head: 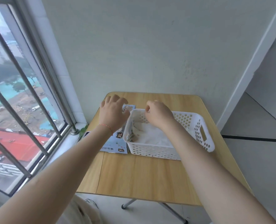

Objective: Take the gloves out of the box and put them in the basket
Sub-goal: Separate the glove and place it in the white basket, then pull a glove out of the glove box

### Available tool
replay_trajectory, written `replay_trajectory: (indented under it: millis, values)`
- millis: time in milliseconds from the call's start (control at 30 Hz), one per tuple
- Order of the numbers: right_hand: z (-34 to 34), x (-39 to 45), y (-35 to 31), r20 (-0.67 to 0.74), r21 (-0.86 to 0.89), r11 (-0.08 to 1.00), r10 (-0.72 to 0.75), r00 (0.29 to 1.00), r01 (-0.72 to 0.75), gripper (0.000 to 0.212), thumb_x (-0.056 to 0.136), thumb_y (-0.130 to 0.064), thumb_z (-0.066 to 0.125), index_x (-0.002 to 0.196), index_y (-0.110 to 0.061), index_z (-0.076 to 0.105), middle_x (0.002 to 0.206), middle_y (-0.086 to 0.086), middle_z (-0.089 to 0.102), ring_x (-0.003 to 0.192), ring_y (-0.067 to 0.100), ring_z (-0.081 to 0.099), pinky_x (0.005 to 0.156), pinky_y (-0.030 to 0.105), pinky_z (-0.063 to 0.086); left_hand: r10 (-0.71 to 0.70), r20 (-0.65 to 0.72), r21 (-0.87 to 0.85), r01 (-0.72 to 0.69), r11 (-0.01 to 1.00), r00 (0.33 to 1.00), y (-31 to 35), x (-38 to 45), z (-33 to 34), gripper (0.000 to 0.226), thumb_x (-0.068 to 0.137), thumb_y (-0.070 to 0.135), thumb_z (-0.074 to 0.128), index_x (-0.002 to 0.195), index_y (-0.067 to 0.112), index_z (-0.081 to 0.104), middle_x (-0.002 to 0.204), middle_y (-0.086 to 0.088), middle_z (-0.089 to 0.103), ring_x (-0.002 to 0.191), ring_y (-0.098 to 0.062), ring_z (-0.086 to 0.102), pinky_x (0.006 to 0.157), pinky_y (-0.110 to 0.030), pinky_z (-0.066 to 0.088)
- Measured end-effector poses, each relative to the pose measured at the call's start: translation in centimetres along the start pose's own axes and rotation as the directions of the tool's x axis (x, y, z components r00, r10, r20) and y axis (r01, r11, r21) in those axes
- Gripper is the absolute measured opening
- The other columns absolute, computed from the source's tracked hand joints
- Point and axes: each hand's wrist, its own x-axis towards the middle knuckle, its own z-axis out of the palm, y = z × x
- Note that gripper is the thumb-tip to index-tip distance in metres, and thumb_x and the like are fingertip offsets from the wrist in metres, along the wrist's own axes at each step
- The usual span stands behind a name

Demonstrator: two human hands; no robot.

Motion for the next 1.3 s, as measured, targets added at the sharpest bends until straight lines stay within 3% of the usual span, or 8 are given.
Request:
replay_trajectory:
  millis: [133, 300, 467, 667, 800, 933, 1067, 1300]
  values:
    - [2.8, 1.1, -3.8, 0.033, 0.165, 0.978, -0.136, 0.99, 0.129, 0.016, 0.093, -0.019, 0.049, 0.102, -0.014, 0.061, 0.107, 0.004, 0.055, 0.101, 0.023, 0.053, 0.085, 0.038, 0.048, -0.286, 0.07, -0.022, 0.288, 0.957, 0.956, -3.6, 0.0, -1.3, 0.046, 0.088, 0.04, 0.062, 0.127, 0.018, 0.052, 0.121, -0.008, 0.056, 0.108, -0.03, 0.055, 0.088, -0.038, 0.044]
    - [4.9, 1.8, -6.2, 0.037, 0.164, 0.971, -0.18, 0.983, 0.171, 0.015, 0.093, -0.024, 0.05, 0.101, -0.02, 0.062, 0.107, -0.002, 0.058, 0.108, 0.021, 0.05, 0.091, 0.04, 0.045, -0.442, 0.238, -0.223, 0.491, 0.842, 0.865, -5.9, -0.1, -1.6, 0.014, 0.084, 0.029, 0.067, 0.092, 0.017, 0.065, 0.09, 0.0, 0.07, 0.08, -0.019, 0.067, 0.07, -0.031, 0.054]
    - [5.0, 1.9, -7.2, 0.14, 0.032, 0.988, -0.151, 0.979, 0.148, 0.046, 0.075, -0.074, 0.058, 0.077, -0.027, 0.06, 0.101, -0.006, 0.056, 0.105, 0.016, 0.041, 0.093, 0.042, 0.034, -0.445, 0.319, -0.426, 0.546, 0.721, 0.837, -6.5, -0.1, -1.5, 0.008, 0.085, 0.017, 0.065, 0.079, 0.01, 0.066, 0.073, -0.002, 0.073, 0.056, -0.011, 0.068, 0.051, -0.02, 0.047]
    - [4.3, 1.7, -7.3, 0.132, 0.183, 0.976, -0.14, 0.981, 0.115, 0.009, 0.085, -0.031, 0.063, 0.079, -0.026, 0.058, 0.092, -0.007, 0.065, 0.097, 0.018, 0.058, 0.088, 0.037, 0.045, -0.415, 0.296, -0.549, 0.509, 0.663, 0.86, -5.9, -0.4, -1.9, 0.014, 0.088, 0.018, 0.062, 0.087, 0.004, 0.066, 0.075, -0.003, 0.073, 0.054, -0.013, 0.066, 0.05, -0.021, 0.047]
    - [2.9, 1.2, -7.0, 0.035, 0.557, 0.83, -0.069, 0.997, 0.038, 0.004, 0.087, -0.017, 0.06, 0.089, -0.02, 0.061, 0.089, -0.003, 0.065, 0.078, 0.011, 0.06, 0.062, 0.019, 0.044, -0.403, 0.169, -0.536, 0.427, 0.729, 0.9, -6.0, -0.7, -2.2, 0.012, 0.09, 0.023, 0.056, 0.096, 0.021, 0.066, 0.091, 0.002, 0.07, 0.076, -0.014, 0.066, 0.063, -0.025, 0.045]
    - [1.6, 1.3, -7.1, 0.052, 0.773, 0.632, 0.013, 0.999, -0.049, 0.007, 0.089, -0.015, 0.059, 0.086, -0.019, 0.064, 0.082, -0.002, 0.064, 0.07, 0.011, 0.056, 0.066, 0.02, 0.046, -0.236, 0.188, -0.564, 0.302, 0.769, 0.953, -5.1, -0.6, -3.4, 0.034, 0.09, 0.011, 0.048, 0.111, 0.027, 0.07, 0.108, 0.008, 0.067, 0.099, -0.01, 0.06, 0.075, -0.018, 0.043]
    - [0.8, 1.2, -6.8, 0.127, 0.893, 0.43, 0.039, 0.991, -0.131, 0.015, 0.094, -0.019, 0.054, 0.087, -0.009, 0.063, 0.082, 0.008, 0.062, 0.07, 0.016, 0.06, 0.071, 0.029, 0.051, -0.166, 0.326, -0.713, 0.357, 0.603, 0.931, -4.0, -0.9, -4.3, 0.032, 0.09, 0.005, 0.049, 0.107, 0.018, 0.073, 0.102, -0.003, 0.072, 0.093, -0.015, 0.062, 0.077, -0.021, 0.049]
    - [-0.7, 0.8, -5.9, 0.197, 0.943, 0.276, -0.011, 0.98, -0.186, 0.022, 0.09, -0.028, 0.068, 0.083, -0.013, 0.053, 0.081, 0.007, 0.062, 0.07, 0.022, 0.061, 0.069, 0.036, 0.055, -0.179, 0.272, -0.802, 0.325, 0.501, 0.946, -3.3, -0.8, -5.6, 0.011, 0.09, 0.015, 0.068, 0.081, 0.009, 0.068, 0.076, -0.003, 0.065, 0.068, -0.014, 0.058, 0.066, -0.026, 0.048]
